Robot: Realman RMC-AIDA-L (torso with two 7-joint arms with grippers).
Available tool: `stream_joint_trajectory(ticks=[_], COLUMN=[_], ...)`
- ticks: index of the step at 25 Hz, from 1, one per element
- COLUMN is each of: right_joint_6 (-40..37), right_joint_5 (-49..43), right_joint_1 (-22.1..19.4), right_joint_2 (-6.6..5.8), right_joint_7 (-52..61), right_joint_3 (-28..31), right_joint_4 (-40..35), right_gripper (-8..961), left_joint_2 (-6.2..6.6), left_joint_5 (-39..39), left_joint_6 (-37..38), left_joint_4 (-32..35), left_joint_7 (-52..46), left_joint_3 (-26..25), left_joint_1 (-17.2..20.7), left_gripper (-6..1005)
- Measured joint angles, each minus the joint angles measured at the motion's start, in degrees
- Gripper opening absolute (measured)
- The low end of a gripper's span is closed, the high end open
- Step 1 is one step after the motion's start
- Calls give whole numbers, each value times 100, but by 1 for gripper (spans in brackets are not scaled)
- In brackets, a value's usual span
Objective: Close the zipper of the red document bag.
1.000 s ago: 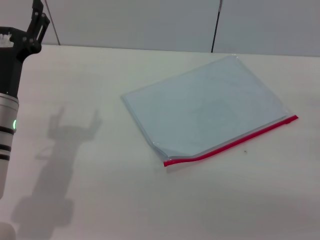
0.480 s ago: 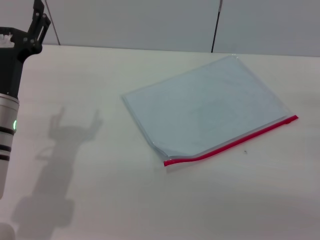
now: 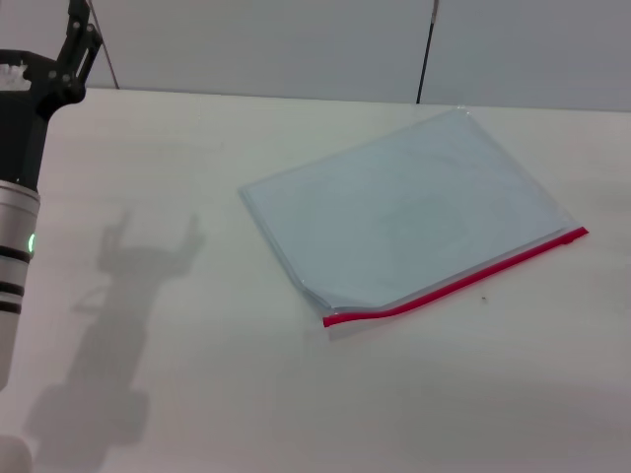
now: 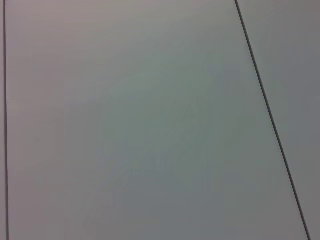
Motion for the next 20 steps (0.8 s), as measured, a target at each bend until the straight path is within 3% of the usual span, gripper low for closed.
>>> stream_joint_trajectory(ticks=[20], right_joint_6=[-3], right_joint_5=[0], right_joint_1=[9], right_joint_2=[0], right_joint_7=[0], right_joint_3=[0], right_joint_4=[0], right_gripper=[806], left_joint_2=[0], left_joint_5=[-3], left_joint_6=[32], left_joint_4=[-12], left_joint_7=[1], left_joint_3=[0], left_joint_1=[-19], left_gripper=[894])
